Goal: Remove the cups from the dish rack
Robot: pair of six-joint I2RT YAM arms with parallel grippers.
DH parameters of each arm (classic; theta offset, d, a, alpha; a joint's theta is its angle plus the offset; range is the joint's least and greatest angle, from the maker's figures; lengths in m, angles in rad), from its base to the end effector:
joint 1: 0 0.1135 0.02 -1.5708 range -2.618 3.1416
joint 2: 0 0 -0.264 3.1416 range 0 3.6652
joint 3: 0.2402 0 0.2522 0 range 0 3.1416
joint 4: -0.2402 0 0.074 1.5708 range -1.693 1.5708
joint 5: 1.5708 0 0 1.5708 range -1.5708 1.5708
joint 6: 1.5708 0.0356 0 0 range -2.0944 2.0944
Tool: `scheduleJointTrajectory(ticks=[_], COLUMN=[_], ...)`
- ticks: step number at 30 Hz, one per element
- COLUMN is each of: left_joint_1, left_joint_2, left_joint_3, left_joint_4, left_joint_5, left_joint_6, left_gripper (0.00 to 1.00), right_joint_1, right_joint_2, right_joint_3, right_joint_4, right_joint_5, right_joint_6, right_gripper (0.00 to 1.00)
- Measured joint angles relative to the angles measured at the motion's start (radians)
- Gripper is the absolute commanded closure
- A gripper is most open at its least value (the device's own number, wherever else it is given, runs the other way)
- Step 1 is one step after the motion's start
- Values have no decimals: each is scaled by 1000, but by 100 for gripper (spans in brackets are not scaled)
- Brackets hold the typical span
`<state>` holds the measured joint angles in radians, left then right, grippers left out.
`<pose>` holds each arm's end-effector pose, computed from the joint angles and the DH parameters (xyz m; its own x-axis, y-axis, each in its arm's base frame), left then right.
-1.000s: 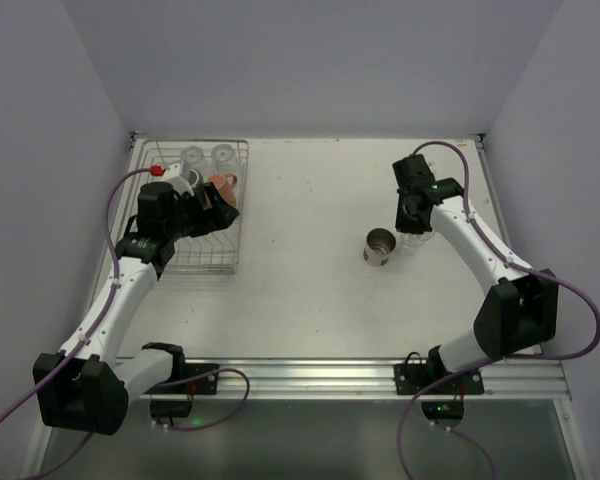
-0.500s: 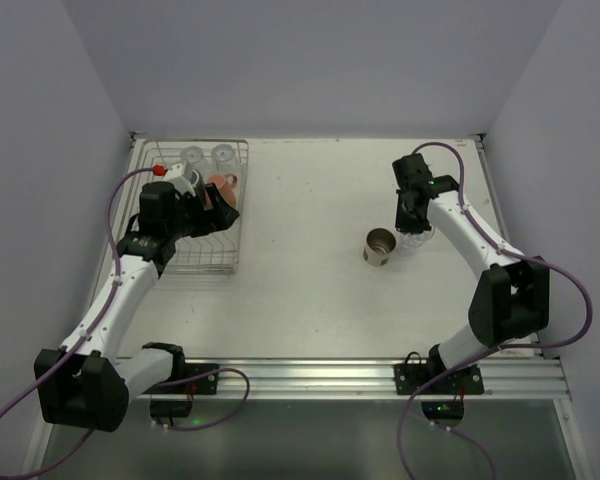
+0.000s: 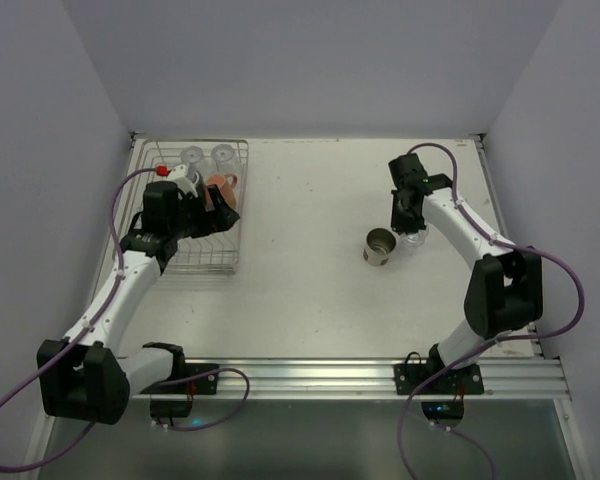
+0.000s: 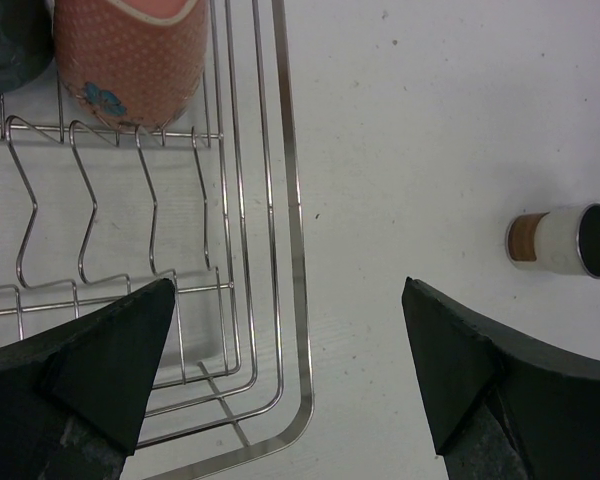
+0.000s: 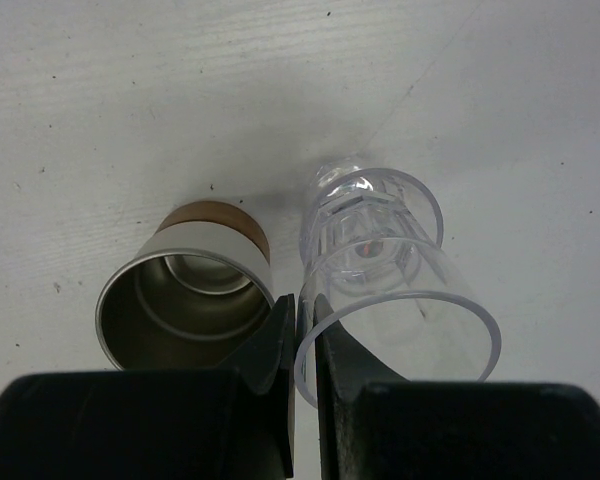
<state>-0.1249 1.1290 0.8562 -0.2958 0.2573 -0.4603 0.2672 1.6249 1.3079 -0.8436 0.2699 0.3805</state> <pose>0.2475 -0.0402 0.2855 -0.6267 -0.3543 -0.6941 0.0612 0.8655 -0.4971 0.3198 0.0777 0.2584 -0.8777 0.1309 -0.4611 0.1875 0.9791 -0.0789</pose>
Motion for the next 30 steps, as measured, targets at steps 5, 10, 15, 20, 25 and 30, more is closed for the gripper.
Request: scheduleJointTrajectory(ticks=[5,10,15,20,25,30], left_joint_1=[0,0,0,0,0,0], left_joint_2=[33,77,116,182,256,370], left_joint_3=[24,109,185,246,303,421], left_joint_4=[-35,-79,-118,-159,-208,-262], left_joint_5=[-39,-93,-148,-196,-253,-309], left_joint_6=[13,29,37,45,65,90], left_gripper=[0,0,0,0,0,0], right_joint_1=[0,-6,-18,-24,-25,-25], right_joint_2=[6,9,18,20,19,-11], right_joint_3=[0,0,-1,-1,-1,-1], right_joint_4=[4,10,29,44,50,47], right_joint_5=[0,-7,-22,-29,-30,-54], right_joint_6=[0,0,-1,-2,-5,-6], right_gripper=[94,85,80,74,56,34])
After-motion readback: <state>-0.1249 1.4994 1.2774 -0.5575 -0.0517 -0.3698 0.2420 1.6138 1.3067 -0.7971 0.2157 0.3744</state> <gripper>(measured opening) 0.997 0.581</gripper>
